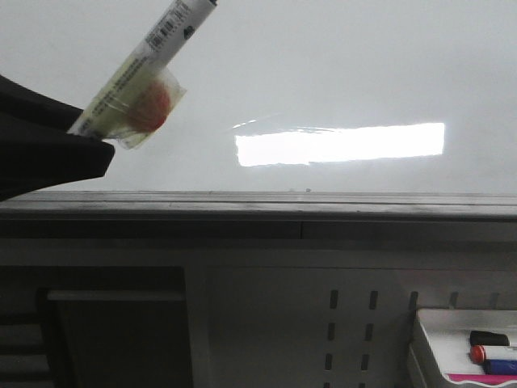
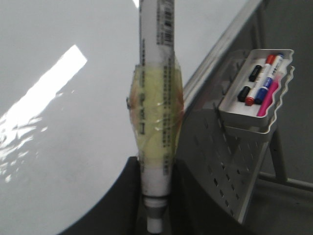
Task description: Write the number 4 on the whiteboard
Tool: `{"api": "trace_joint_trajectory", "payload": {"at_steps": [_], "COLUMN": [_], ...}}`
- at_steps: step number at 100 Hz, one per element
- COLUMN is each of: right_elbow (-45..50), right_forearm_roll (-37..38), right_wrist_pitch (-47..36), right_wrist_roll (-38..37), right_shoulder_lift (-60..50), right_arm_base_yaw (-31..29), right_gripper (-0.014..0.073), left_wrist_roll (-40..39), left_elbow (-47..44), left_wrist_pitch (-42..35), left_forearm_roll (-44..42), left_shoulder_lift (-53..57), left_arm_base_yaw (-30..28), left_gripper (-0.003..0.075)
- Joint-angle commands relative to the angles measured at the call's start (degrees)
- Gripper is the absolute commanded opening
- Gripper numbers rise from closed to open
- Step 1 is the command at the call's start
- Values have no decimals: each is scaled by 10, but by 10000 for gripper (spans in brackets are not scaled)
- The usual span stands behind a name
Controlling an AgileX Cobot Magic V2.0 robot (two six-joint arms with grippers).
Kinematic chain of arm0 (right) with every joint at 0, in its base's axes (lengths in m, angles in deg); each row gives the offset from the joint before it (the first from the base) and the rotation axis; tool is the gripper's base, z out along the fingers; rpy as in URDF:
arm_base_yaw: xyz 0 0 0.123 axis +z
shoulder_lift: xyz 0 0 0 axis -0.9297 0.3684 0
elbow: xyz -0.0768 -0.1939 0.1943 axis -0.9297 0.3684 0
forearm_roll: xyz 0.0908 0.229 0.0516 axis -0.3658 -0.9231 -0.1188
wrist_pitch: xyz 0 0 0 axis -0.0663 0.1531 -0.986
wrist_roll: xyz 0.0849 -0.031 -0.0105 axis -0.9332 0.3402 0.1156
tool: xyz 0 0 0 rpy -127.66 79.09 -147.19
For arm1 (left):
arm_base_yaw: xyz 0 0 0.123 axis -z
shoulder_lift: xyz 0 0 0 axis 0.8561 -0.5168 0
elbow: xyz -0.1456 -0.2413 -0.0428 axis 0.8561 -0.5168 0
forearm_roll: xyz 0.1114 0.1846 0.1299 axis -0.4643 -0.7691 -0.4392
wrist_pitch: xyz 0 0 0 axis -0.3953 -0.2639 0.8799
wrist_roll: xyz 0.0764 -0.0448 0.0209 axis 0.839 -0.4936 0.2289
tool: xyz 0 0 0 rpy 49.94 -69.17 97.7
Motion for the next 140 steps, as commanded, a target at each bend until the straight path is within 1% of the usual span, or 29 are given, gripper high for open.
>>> {"api": "trace_joint_trajectory", "payload": {"at_steps": [1, 5, 8, 10, 12, 19, 24, 38, 50, 60, 75, 80, 85, 90, 94, 95, 96, 98, 99, 100, 101, 102, 106, 109, 122, 127, 129, 134, 140], "right_elbow": [-30, -35, -39, -42, -45, -59, -71, -114, -153, -188, -226, -233, -236, -238, -238, -238, -238, -238, -238, -238, -238, -238, -238, -238, -238, -238, -238, -238, -238], "right_forearm_roll": [-9, -9, -9, -9, -9, -9, -9, 1, 2, 2, 2, 2, 2, 2, 1, 1, 1, 0, -2, -2, -2, -3, -3, -3, -7, 0, 2, 2, -8], "right_wrist_pitch": [-51, -65, -76, -85, -94, -123, -140, -192, -220, -219, -204, -195, -195, -195, -198, -198, -198, -198, -197, -197, -195, -194, -187, -183, -174, -174, -174, -174, -174], "right_wrist_roll": [7, 7, 7, 7, 7, 7, 7, 7, 7, 7, 7, 7, 7, 7, 7, 7, 7, 7, 7, 7, 7, 7, 7, 7, 7, 7, 7, 7, 7], "right_shoulder_lift": [33, 50, 62, 72, 83, 121, 152, 248, 312, 358, 394, 400, 404, 405, 405, 405, 405, 405, 405, 405, 405, 405, 405, 405, 405, 405, 405, 405, 405], "right_arm_base_yaw": [54, 83, 103, 118, 133, 180, 211, 269, 279, 281, 291, 291, 291, 291, 291, 291, 291, 291, 291, 291, 291, 291, 291, 291, 291, 291, 291, 291, 288], "right_gripper": [28, 83, 151, 181, 241, 363, 400, 395, 395, 395, 395, 386, 358, 315, 248, 248, 210, 182, 136, 136, 104, 104, -15, -74, -64, -64, -64, -64, -64], "left_wrist_roll": [-6, -6, -6, -6, -6, -6, -6, -6, -6, -6, -6, -6, -6, -6, -6, -6, -6, -6, -6, -6, -6, -6, -6, -6, -6, -6, -6, -6, -6], "left_elbow": [2, -1, -2, -2, -2, -2, -2, -2, -2, -2, -2, -2, -2, -2, -2, -2, -2, -2, -2, -2, -2, -2, -2, -2, -2, -2, -2, -2, -2], "left_wrist_pitch": [-60, -68, -70, -70, -71, -78, -84, -87, -87, -87, -87, -87, -87, -87, -87, -87, -87, -87, -87, -87, -87, -87, -87, -87, -87, -83, -80, -74, -67], "left_forearm_roll": [-43, -54, -61, -66, -68, -69, -69, -80, -89, -89, -89, -89, -89, -89, -89, -89, -89, -89, -89, -89, -89, -89, -89, -89, -85, -72, -63, -42, -16], "left_shoulder_lift": [30, 35, 40, 42, 43, 44, 44, 44, 44, 44, 44, 44, 44, 44, 44, 44, 44, 44, 44, 44, 44, 44, 44, 44, 44, 44, 44, 44, 48], "left_arm_base_yaw": [2, 2, 2, 2, 2, 2, 2, 2, 2, 2, 2, 2, 2, 2, 2, 2, 2, 2, 2, 2, 2, 2, 2, 2, 2, 2, 2, 2, 2], "left_gripper": [-20, -20, -20, -20, -20, -20, -20, -20, -20, -20, -20, -20, -20, -20, -20, -20, -20, -20, -20, -20, -20, -20, -20, -20, -13, 22, 50, 137, 275]}}
